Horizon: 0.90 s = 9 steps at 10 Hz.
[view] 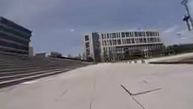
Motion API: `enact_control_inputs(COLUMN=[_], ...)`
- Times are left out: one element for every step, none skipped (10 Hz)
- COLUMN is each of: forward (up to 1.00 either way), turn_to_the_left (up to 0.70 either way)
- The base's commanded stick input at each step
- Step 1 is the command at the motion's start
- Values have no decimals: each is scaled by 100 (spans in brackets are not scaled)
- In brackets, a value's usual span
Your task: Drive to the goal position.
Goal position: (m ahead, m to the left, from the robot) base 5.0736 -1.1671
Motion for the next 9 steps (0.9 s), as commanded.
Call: enact_control_inputs(forward=[100,100,100,100,100,100,100,100,100], turn_to_the_left=[0,0,0,0,0,0,0,0,0])
